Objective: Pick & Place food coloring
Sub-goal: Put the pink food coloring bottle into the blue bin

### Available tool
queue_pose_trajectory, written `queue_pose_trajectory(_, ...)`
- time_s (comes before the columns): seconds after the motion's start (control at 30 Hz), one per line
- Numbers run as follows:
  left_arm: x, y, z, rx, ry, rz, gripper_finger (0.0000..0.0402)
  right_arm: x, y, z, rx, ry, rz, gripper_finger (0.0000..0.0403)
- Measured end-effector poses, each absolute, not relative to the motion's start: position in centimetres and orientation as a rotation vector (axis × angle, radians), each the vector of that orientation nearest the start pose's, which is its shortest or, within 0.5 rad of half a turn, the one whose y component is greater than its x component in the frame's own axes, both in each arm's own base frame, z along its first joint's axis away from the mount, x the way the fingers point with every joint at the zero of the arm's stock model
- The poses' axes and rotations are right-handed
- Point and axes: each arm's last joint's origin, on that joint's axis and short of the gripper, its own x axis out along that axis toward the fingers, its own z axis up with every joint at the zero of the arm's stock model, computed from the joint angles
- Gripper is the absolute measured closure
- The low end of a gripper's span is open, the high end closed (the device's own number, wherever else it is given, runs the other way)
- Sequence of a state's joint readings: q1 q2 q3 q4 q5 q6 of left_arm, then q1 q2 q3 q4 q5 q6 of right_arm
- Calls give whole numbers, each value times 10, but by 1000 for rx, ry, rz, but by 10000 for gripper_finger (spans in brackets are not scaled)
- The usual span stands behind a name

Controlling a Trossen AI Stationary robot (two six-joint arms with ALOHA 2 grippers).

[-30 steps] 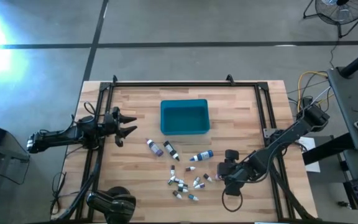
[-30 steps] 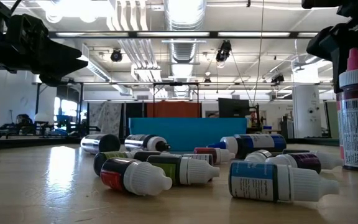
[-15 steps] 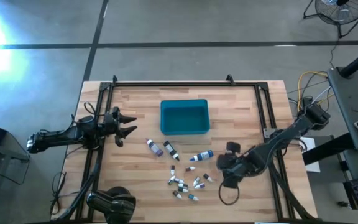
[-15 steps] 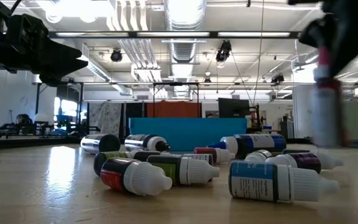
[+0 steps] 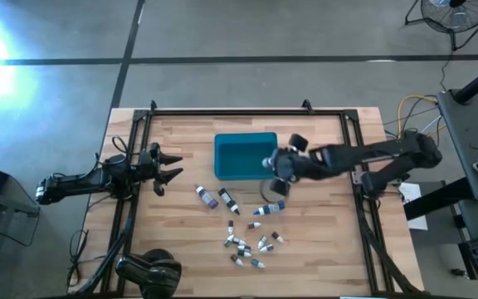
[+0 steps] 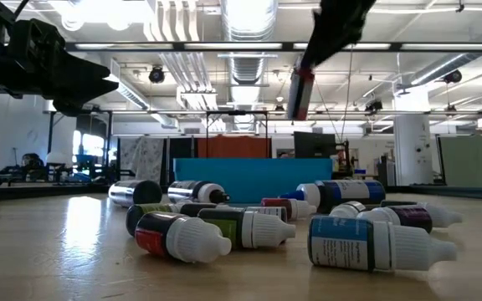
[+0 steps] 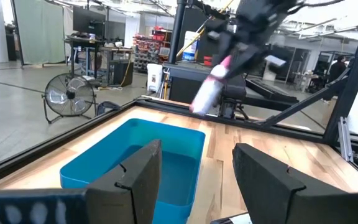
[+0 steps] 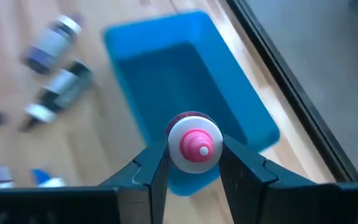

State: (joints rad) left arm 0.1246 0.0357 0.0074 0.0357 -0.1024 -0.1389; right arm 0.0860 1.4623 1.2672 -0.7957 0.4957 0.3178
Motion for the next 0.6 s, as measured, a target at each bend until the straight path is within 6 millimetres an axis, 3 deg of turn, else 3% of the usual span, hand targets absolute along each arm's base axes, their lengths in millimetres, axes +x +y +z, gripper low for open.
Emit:
queue_pose_trajectory(0.13, 98, 15, 167, -138, -23, 226, 226, 303, -15, 278, 58, 938, -520, 290)
queue_pose_trajectory(0.27, 98, 15, 167, -138, -24, 226, 226, 303, -29, 258, 112, 998, -497, 290)
queue_pose_trajectory(0.6, 98, 15, 167, -138, -24, 226, 226, 294, -32, 221, 212, 1024, -440, 289)
